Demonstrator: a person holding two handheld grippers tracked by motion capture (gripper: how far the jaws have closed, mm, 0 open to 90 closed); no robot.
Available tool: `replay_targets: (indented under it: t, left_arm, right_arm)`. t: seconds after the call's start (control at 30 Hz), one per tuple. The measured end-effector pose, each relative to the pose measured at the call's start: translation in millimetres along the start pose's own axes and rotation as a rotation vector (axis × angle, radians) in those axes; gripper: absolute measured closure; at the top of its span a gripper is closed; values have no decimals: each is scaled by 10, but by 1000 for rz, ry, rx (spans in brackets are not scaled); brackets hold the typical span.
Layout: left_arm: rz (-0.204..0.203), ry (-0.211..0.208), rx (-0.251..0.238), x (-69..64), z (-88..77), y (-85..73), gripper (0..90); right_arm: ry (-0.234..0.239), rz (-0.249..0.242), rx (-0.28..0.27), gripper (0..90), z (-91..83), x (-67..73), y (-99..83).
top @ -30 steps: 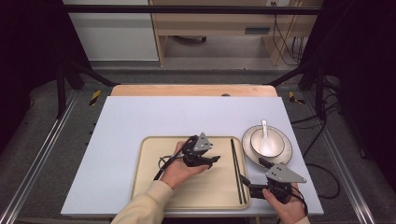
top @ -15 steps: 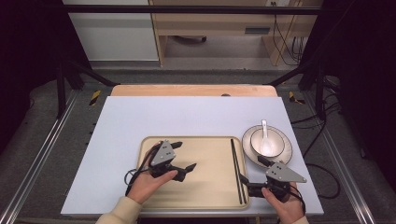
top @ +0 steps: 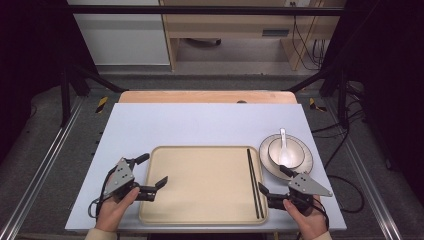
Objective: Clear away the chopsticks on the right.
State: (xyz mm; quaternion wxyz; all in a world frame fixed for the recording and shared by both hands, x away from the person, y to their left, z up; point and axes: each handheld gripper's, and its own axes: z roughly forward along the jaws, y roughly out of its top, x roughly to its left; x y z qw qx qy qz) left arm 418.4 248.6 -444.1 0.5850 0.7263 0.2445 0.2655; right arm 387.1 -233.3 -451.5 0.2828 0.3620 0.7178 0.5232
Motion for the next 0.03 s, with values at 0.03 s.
replay_targets:
  t: [0.03]
  left_arm:
    - [8,4,-1,14,-40,-5,26]
  right_arm:
    - [-2,-3,0,76,3,10,7]
